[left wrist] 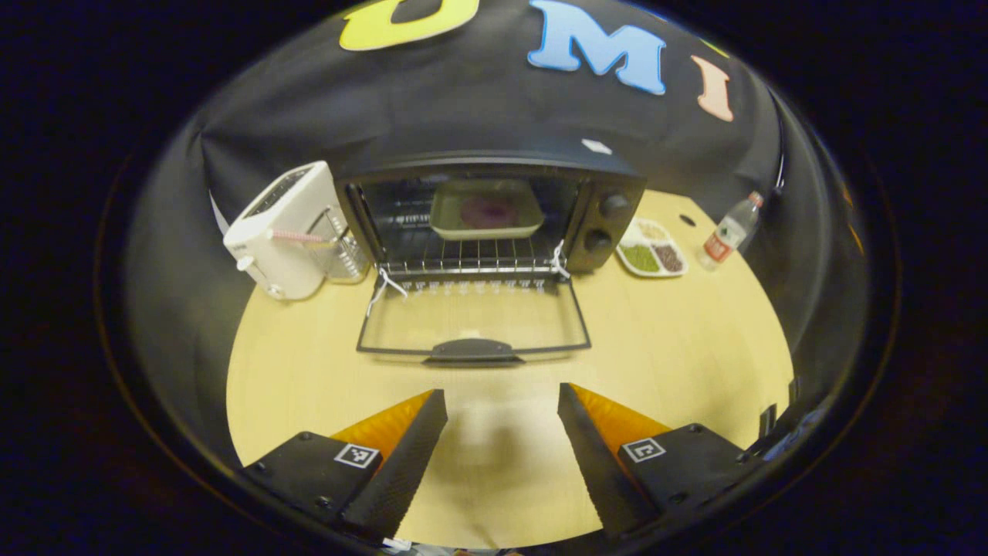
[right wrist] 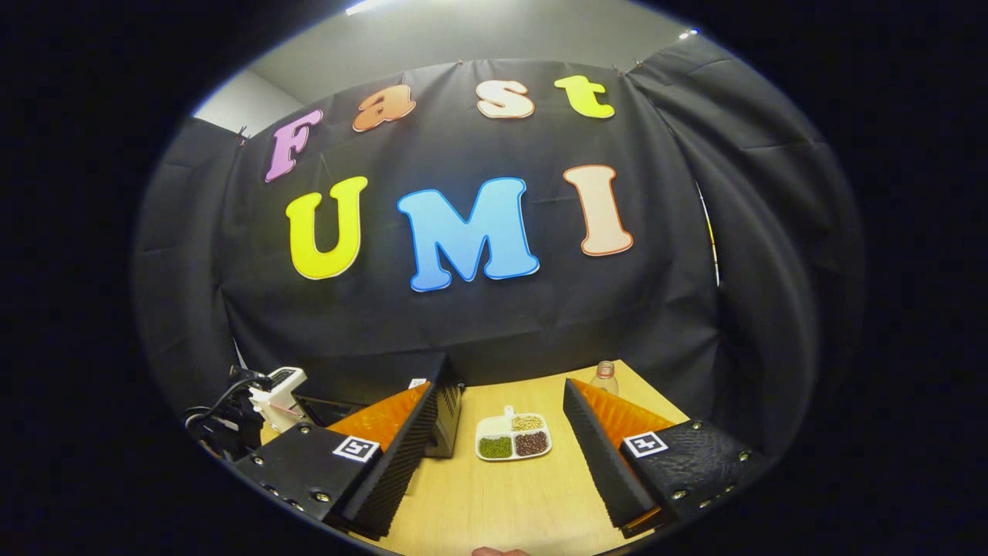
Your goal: Open the electric oven with the left hand, put the food in, and close the electric oven.
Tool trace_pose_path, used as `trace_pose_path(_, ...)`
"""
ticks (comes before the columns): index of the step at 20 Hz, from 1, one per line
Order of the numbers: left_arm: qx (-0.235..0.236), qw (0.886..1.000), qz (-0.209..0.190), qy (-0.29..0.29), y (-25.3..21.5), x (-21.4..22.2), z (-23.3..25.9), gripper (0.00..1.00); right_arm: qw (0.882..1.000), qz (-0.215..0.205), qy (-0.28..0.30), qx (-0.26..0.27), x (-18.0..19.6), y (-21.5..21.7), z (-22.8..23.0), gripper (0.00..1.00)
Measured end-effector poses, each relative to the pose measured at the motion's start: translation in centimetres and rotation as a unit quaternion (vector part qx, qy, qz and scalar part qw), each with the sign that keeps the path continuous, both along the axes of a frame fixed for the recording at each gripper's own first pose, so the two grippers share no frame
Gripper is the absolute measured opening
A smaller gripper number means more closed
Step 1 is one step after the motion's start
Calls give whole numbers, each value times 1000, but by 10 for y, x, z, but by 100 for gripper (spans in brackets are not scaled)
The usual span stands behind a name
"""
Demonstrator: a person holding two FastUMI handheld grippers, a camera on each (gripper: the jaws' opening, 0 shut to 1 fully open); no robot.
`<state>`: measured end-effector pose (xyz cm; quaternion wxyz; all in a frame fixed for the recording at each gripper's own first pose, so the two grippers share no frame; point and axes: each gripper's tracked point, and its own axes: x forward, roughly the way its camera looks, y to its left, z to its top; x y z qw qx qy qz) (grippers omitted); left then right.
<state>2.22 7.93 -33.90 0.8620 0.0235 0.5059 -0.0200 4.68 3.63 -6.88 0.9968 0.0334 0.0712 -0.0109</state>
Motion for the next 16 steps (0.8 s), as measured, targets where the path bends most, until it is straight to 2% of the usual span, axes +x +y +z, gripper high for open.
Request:
trace_pose_path(8,7,998,-5,68,12,30,-68,99,999,-20,24,-14,6,-20,-15,99)
trace_pose_path(16,10,995,7,101,26,42,-99,100,999,-29,32,-16,6,-25,-21,99)
